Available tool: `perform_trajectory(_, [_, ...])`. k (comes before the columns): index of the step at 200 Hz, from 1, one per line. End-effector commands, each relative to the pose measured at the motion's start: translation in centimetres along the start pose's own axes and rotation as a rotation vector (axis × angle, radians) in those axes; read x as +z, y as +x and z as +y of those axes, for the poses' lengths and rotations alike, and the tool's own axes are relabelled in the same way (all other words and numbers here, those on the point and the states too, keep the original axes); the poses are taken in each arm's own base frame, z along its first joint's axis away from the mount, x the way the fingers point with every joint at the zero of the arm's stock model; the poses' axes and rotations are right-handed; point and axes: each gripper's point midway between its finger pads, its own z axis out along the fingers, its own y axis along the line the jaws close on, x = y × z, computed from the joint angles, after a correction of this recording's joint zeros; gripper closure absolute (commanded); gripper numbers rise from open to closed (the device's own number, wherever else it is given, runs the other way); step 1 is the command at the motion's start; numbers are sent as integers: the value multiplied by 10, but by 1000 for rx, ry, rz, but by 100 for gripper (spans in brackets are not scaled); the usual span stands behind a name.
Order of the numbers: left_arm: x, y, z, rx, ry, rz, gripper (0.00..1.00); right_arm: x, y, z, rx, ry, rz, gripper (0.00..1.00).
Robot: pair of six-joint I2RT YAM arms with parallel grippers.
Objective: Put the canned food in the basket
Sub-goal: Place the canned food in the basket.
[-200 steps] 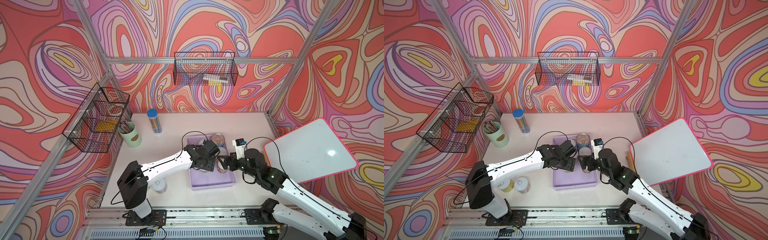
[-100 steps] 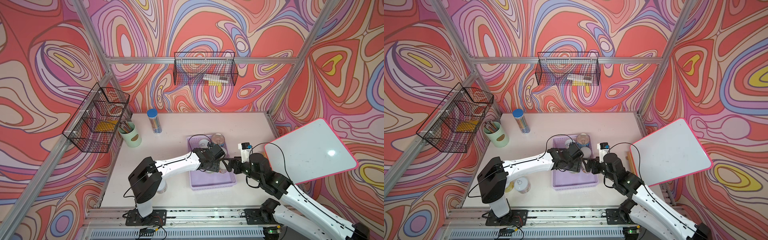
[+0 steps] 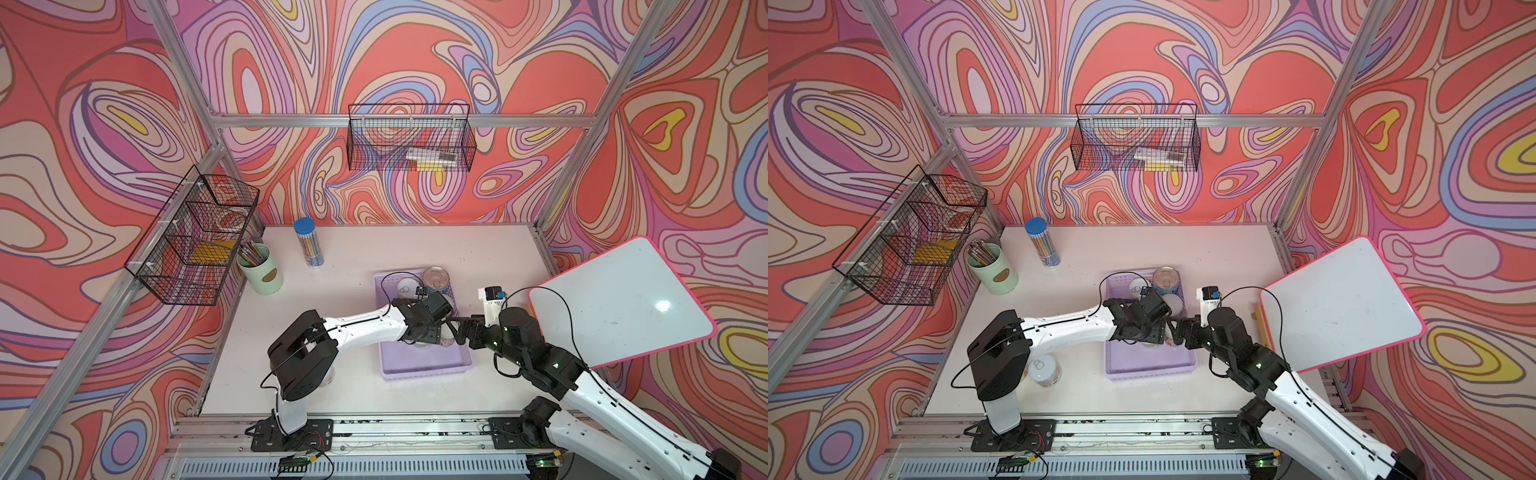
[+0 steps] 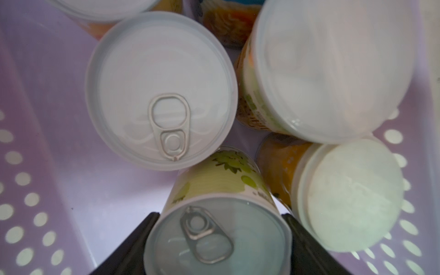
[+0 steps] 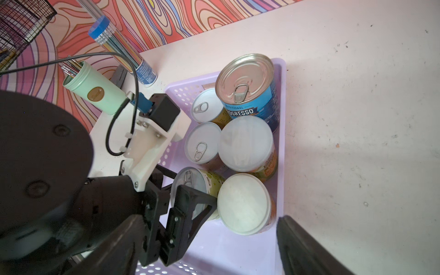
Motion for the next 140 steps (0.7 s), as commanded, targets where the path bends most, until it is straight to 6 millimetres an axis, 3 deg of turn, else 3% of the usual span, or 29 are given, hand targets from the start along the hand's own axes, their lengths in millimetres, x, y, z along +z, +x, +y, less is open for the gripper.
perform_trajectory(1, [-5, -20, -16, -23, 34, -73, 29, -1, -2, -4, 1, 17, -9, 11])
perform_trajectory(22, [-2, -20, -16, -24, 35, -70, 17, -1, -2, -3, 4, 16, -7, 11])
perform_trajectory(64, [0, -21, -16, -36, 47, -67, 6, 1, -2, -2, 9, 13, -2, 11])
perform_trajectory(140, [-8, -21, -14, -42, 61, -72, 9, 3, -2, -1, 11, 13, 4, 12])
